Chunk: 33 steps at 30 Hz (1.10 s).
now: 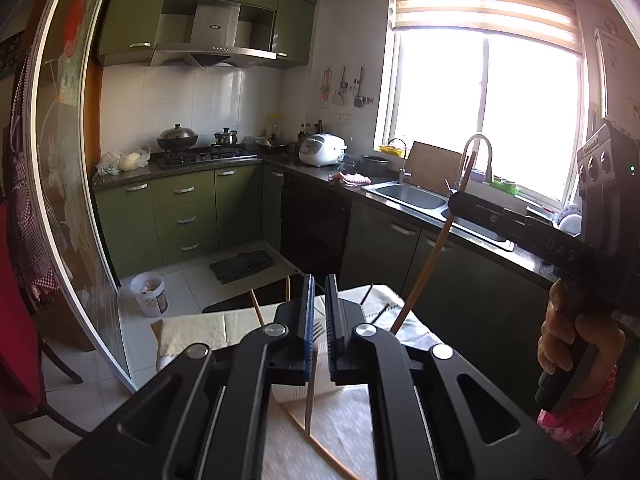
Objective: Organize utensils
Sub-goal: 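Lower both held chopsticks into the white holder and open the grippers, then move the left gripper down to the last loose chopstick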
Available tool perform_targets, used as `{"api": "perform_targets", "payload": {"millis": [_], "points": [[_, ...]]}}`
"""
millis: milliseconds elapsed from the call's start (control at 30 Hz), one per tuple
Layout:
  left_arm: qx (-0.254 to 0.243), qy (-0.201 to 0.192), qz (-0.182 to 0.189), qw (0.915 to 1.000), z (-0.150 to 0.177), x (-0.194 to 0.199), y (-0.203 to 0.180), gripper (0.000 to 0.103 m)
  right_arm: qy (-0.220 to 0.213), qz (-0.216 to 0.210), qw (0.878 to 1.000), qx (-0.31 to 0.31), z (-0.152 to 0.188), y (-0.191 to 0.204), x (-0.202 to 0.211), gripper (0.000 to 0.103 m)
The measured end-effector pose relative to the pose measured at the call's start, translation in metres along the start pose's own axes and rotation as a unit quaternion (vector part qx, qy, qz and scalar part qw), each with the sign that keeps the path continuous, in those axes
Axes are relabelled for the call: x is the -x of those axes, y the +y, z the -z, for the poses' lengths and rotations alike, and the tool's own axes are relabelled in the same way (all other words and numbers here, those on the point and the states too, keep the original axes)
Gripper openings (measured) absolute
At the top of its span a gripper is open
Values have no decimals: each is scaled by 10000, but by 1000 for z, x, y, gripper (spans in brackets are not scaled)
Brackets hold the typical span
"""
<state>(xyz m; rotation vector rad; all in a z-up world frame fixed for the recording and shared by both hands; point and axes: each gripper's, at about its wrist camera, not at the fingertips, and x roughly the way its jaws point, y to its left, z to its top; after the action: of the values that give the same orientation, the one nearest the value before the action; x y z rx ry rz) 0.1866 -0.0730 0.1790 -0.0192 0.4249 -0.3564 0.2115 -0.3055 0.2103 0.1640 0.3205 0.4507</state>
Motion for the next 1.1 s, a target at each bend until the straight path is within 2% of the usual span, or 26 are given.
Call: {"api": "perform_targets", "payload": {"millis": [133,267,533,667,833,967,1033,1067,1100], "points": [[21,-81,-25,10000,-23,-27,4,5,-86,198,9997,-111,-20,-13,-38,7],[135,15,53,9999,-29,-54,8,5,114,378,9991,-172,-21,-27,-79,7],[196,345,75,9992,-15,-74,22,5,730,483,9959,-229,23,-47,-130,7],[504,738,-13,9960,3,-73,46,5,1193,599,9909,-175,46,-50,-151,7],[965,1349,-284,9857,31,-84,87,5,1670,709,9834,40,68,-43,-176,7],[1290,1971,-450,9708,56,-106,113,5,1932,799,9778,132,79,-37,-188,7],[1394,2239,-424,9637,69,-117,122,5,2010,787,9763,156,83,-33,-189,18],[1448,2328,-445,9607,73,-123,125,5,1957,794,9773,167,84,-32,-185,27],[1492,2413,-456,9578,80,-127,126,5,1871,833,9786,201,84,-30,-180,29]]}}
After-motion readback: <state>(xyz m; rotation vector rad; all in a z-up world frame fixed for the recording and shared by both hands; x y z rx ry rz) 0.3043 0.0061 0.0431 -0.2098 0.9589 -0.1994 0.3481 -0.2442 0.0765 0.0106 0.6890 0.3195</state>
